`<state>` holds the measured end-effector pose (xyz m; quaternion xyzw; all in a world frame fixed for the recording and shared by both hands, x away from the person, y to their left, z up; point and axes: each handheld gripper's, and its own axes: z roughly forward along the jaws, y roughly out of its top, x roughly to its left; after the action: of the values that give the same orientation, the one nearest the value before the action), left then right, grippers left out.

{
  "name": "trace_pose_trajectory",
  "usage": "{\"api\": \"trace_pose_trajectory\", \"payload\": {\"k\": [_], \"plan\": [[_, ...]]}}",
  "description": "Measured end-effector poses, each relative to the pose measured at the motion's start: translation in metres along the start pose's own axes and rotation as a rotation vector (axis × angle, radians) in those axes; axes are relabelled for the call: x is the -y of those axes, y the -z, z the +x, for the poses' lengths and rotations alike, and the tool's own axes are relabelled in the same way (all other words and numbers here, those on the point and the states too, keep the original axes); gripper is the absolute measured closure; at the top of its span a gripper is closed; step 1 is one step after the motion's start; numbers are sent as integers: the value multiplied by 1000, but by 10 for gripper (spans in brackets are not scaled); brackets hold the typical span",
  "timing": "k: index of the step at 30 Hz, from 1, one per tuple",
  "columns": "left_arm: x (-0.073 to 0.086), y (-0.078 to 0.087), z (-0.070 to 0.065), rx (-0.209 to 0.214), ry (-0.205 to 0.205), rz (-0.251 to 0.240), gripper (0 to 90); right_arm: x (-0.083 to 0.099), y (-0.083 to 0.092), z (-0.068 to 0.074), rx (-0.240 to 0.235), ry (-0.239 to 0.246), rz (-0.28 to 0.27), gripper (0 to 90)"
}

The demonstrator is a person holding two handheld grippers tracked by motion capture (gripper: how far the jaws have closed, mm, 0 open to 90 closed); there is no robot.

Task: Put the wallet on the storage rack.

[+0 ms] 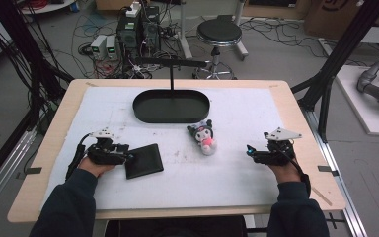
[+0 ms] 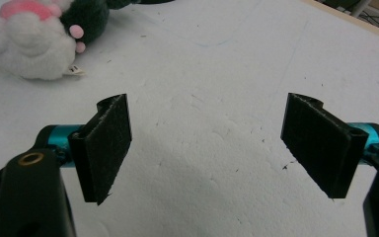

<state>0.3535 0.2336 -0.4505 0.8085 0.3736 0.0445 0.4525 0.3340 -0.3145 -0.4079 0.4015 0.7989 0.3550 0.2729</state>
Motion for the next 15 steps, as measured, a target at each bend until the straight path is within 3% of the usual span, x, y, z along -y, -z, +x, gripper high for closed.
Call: {"api": "trace_pose_trajectory", "payload": {"k": [2, 3, 5, 8, 11, 12, 15], "plan": [[0, 4, 2, 13, -1, -3, 629, 0, 0, 0, -1, -2, 2, 199], [0, 5, 3, 26, 13, -10, 748, 0, 0, 0, 2, -3, 3, 199], [1, 7, 6, 55, 35, -16, 799, 0, 0, -1, 3, -7, 1, 200], [1, 12, 9, 111, 108, -64, 868, 1, 0, -2, 4, -9, 2, 201], [-1, 15, 7, 121, 121, -106, 874, 1, 0, -2, 3, -8, 4, 201], [-2, 17, 5, 122, 125, -124, 875, 1, 0, -2, 4, -10, 2, 201], [-8, 27, 0, 71, 108, -204, 876, 1, 1, -2, 3, -14, 3, 201]]}}
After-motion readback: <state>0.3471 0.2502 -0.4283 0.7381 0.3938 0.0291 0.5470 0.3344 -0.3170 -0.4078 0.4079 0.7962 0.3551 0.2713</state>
